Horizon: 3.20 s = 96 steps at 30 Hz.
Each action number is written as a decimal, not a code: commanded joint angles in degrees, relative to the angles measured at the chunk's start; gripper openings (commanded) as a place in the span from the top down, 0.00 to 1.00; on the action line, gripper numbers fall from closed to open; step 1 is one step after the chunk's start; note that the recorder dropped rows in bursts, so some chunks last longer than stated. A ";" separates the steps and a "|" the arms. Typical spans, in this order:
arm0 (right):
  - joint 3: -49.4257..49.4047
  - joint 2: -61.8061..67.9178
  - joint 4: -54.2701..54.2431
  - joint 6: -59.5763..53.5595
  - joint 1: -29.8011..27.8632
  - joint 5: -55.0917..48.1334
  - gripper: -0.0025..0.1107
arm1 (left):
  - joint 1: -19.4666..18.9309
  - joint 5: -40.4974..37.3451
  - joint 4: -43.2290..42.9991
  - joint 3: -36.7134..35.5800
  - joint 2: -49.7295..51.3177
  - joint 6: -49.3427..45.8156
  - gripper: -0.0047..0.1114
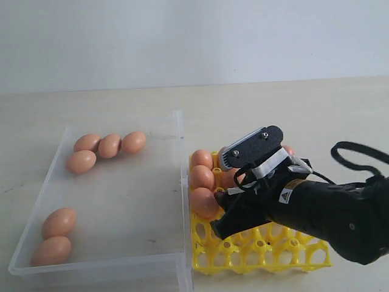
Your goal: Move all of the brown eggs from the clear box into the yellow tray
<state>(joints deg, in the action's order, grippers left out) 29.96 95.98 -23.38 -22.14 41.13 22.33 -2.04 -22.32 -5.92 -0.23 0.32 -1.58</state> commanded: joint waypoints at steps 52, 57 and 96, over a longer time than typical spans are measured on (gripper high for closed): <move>73.96 40.10 14.95 23.30 16.12 -56.75 0.42 | 0.33 0.52 0.14 0.23 -0.32 0.26 0.96; 73.96 39.70 17.26 23.16 16.12 -54.67 0.99 | 0.33 0.52 0.14 0.23 -0.32 0.26 0.96; 63.68 34.08 -6.23 19.82 12.42 -41.32 0.42 | 0.33 0.52 0.14 0.23 -0.32 0.26 0.96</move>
<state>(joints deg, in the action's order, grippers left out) 92.43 129.67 -29.42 -2.27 53.81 -19.25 -2.04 -22.32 -5.92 -0.23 0.32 -1.58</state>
